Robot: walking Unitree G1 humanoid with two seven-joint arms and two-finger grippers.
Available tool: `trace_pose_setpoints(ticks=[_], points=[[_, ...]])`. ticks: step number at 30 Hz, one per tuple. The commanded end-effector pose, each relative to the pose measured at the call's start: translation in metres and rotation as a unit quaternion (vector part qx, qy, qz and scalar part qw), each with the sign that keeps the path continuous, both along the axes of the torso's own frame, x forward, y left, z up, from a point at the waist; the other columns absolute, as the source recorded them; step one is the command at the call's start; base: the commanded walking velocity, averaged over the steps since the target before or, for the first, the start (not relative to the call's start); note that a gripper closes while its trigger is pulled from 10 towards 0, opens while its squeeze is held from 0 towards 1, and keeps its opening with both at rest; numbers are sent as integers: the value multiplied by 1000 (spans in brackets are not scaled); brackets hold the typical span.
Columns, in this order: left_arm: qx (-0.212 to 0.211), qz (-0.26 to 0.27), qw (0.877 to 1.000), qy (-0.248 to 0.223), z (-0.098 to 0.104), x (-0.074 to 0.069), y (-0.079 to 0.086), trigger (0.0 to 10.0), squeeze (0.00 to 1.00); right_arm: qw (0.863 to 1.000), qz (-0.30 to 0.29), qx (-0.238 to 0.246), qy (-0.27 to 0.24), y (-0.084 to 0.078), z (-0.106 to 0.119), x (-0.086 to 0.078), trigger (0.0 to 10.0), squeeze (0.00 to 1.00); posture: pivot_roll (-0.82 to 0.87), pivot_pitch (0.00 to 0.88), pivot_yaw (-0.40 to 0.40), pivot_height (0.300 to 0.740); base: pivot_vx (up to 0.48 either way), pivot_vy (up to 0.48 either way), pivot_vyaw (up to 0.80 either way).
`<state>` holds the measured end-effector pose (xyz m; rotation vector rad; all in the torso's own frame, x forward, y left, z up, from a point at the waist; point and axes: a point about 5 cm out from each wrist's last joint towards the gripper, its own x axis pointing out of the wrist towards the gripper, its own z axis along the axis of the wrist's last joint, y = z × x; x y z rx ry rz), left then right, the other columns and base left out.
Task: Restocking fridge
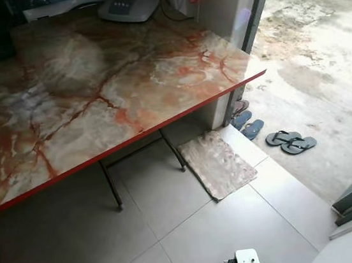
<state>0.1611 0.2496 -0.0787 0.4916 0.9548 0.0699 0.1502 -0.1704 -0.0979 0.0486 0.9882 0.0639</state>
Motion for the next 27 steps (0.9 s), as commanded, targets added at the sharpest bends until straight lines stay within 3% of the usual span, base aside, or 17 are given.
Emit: trace_pose_setpoints(ticks=[1, 16, 27], points=[[-8, 14, 1000, 17, -5, -10, 0, 10000, 0, 1000, 1, -1, 13, -1, -3, -7, 10000, 0, 134, 136, -52, 740, 0, 296, -800], [-10, 15, 1000, 17, -6, -10, -3, 10000, 0, 1000, 3, 0, 13, -1, -2, -6, 10000, 0, 129, 137, -54, 740, 0, 141, -800], [-12, 11, 1000, 16, -6, -10, -5, 10000, 0, 1000, 6, -1, 14, -1, -3, -6, 10000, 0, 127, 139, -55, 740, 0, 0, -800]])
